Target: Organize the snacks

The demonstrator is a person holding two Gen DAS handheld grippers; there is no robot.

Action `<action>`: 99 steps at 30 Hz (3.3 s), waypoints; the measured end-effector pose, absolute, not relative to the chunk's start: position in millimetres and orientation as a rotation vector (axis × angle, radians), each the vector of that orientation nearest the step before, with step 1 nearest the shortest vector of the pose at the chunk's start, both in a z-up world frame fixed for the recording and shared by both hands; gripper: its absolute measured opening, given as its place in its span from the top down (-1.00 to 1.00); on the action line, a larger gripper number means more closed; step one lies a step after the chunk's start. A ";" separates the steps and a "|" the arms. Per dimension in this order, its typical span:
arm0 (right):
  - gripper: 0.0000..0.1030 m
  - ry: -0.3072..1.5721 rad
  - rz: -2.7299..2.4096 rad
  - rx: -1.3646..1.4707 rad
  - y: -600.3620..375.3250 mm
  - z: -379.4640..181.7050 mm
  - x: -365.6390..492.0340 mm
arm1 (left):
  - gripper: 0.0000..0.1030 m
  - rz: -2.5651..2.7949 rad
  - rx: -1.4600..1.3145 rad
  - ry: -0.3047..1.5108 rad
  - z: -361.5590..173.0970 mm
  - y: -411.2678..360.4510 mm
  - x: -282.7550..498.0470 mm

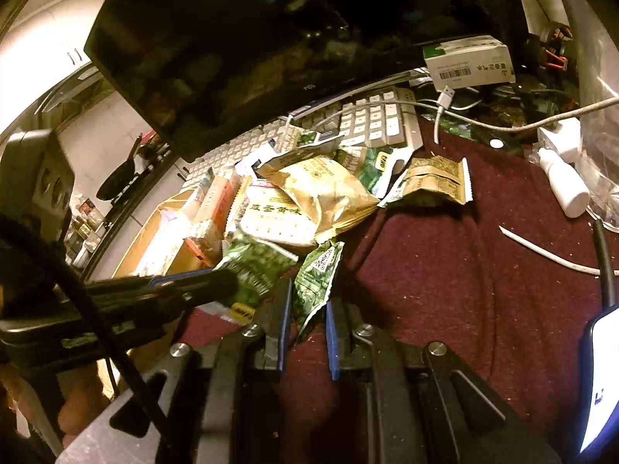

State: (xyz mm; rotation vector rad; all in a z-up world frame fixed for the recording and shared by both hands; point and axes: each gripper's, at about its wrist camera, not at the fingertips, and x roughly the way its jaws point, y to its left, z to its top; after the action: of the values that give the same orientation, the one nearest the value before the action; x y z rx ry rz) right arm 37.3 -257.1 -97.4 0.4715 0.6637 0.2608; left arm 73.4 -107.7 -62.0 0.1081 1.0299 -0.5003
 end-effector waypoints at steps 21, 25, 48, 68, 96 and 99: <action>0.73 0.535 0.511 0.367 -192.5 -44.6 18.1 | 0.76 -0.340 -0.230 0.884 -12.9 60.7 21.3; 0.73 0.545 0.605 0.330 -155.1 -35.0 24.2 | 0.75 -0.286 -0.276 0.866 -10.8 93.8 17.8; 0.73 0.769 0.741 0.206 -51.6 -58.4 63.3 | 0.75 0.007 -0.324 0.920 -43.7 186.4 32.1; -0.33 0.636 0.618 0.328 -139.2 -48.7 36.6 | -0.67 -0.050 -0.185 0.723 -12.4 114.1 3.2; -0.33 0.789 0.284 0.595 -279.0 -95.1 130.7 | -0.69 -0.386 -0.147 0.887 -15.2 -13.0 36.5; -0.31 0.781 0.278 0.572 -278.1 -94.1 128.4 | -0.69 -0.397 -0.146 0.903 -18.5 -19.7 39.9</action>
State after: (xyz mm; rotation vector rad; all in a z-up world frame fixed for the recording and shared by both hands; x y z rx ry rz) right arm 128.4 -278.1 -94.1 0.5718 0.7806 0.2777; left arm 39.9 -19.7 -18.5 -0.1457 0.9029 -0.3967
